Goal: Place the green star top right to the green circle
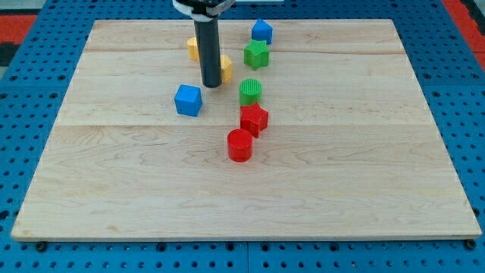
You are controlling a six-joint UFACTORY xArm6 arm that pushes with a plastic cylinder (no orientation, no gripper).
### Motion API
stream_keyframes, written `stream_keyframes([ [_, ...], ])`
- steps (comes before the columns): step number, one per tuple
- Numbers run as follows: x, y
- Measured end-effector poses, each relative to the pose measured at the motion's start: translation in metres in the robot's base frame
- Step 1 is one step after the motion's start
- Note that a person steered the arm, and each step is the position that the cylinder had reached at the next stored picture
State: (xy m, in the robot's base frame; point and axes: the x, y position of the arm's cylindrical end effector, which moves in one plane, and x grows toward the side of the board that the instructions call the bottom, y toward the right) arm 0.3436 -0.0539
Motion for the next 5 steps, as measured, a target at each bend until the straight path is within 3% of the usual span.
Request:
stream_keyframes([
  [2, 0.001, 0.028],
  [3, -0.002, 0.079],
  [4, -0.035, 0.149],
  [5, -0.081, 0.156],
])
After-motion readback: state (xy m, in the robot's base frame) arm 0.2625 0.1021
